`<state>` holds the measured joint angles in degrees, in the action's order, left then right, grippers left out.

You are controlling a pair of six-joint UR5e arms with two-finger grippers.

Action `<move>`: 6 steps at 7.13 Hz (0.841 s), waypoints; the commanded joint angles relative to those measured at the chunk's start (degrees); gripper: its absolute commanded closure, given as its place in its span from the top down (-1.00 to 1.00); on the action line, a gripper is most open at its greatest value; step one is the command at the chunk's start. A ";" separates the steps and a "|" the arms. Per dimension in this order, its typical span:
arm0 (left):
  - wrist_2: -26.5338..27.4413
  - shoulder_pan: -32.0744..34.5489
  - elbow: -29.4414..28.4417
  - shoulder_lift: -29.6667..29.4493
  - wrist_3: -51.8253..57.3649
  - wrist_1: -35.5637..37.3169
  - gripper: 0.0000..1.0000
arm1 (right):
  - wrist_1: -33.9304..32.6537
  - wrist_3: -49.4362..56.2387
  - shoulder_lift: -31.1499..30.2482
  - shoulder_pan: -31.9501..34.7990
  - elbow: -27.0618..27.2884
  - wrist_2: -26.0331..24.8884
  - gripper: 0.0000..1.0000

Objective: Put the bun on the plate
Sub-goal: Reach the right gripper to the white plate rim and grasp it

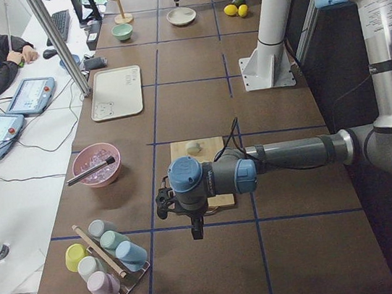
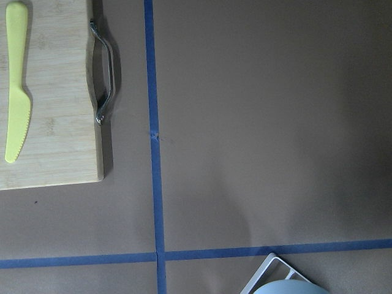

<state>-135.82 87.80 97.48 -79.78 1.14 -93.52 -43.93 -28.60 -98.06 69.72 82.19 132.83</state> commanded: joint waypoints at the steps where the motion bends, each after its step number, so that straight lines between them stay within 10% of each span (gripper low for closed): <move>1: -0.06 0.00 -0.01 0.06 0.00 0.00 1.00 | 1.31 -0.76 0.15 -1.51 -1.50 0.06 0.63; 5: -0.06 -0.09 -0.45 0.06 0.00 0.00 1.00 | 1.31 -0.58 0.41 -3.89 -1.16 -0.20 -0.97; 6: -0.06 -0.09 -0.54 0.06 -0.09 0.00 1.00 | 1.31 -0.58 0.93 -3.89 -0.98 -0.02 -1.00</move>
<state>-135.87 87.74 97.08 -79.68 1.12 -93.52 -42.60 -29.17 -97.56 65.91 80.98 132.73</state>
